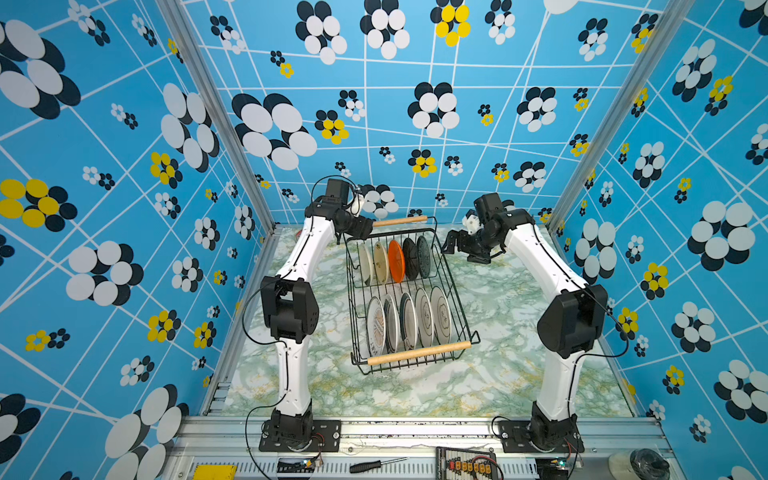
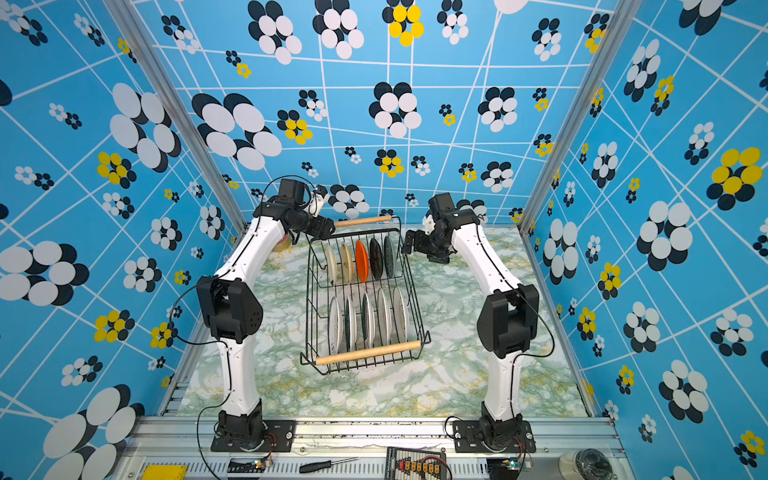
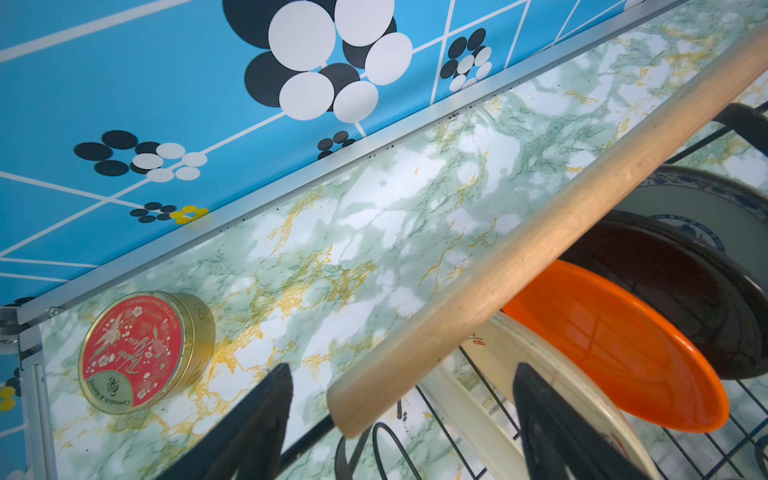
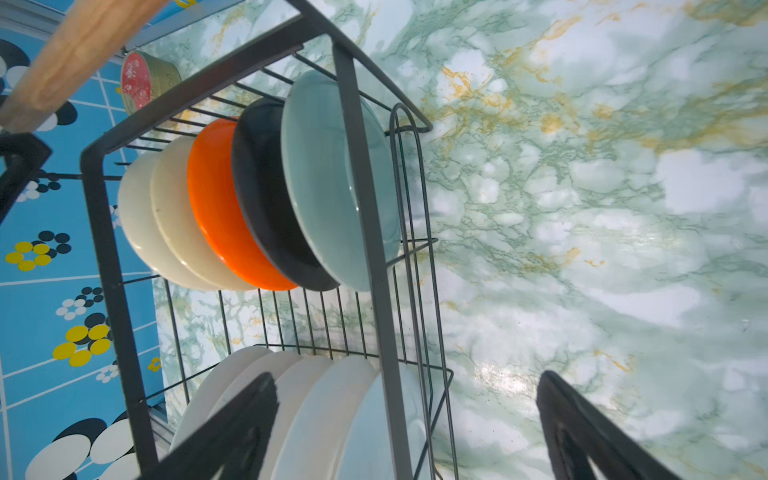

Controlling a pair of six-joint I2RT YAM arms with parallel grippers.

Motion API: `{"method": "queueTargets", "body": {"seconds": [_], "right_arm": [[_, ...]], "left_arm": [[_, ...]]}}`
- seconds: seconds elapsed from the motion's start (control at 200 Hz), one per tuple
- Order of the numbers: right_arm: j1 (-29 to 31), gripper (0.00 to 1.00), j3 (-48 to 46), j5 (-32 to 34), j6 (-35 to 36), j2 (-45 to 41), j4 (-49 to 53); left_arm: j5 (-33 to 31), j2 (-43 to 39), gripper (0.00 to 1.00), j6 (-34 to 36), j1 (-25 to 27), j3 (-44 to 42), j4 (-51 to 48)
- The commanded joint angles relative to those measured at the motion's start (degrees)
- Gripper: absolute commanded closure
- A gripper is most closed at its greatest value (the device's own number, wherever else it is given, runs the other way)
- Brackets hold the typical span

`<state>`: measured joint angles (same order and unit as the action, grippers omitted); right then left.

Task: Unload the plates from the dish rack

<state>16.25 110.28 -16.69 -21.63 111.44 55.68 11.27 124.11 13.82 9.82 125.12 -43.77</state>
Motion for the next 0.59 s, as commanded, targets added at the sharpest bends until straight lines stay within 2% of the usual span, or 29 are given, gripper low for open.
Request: {"method": "queueTargets", "body": {"seconds": [0.0,0.19,0.33,0.59], "right_arm": [[0.01,0.01,-6.06,1.32,-0.08,-7.04,-3.03],[-0.03,0.01,-16.51,1.9,-2.22,-16.51,-5.5],[0.01,0.01,-24.06,1.97,-3.34,-22.26,-7.39],[0.08,0.01,-31.77,-0.1,-3.15,-27.68,-9.07]], "left_arm": [[0.83,2.39,0.17,2.05,0.64,3.04,-3.7],[-0.29,4.99,0.19,3.62,0.81,5.79,-5.63],[-1.66,7.84,0.29,3.23,0.89,10.65,-8.16],[-4.58,11.15,0.37,3.56,1.25,13.57,-11.67]]}}
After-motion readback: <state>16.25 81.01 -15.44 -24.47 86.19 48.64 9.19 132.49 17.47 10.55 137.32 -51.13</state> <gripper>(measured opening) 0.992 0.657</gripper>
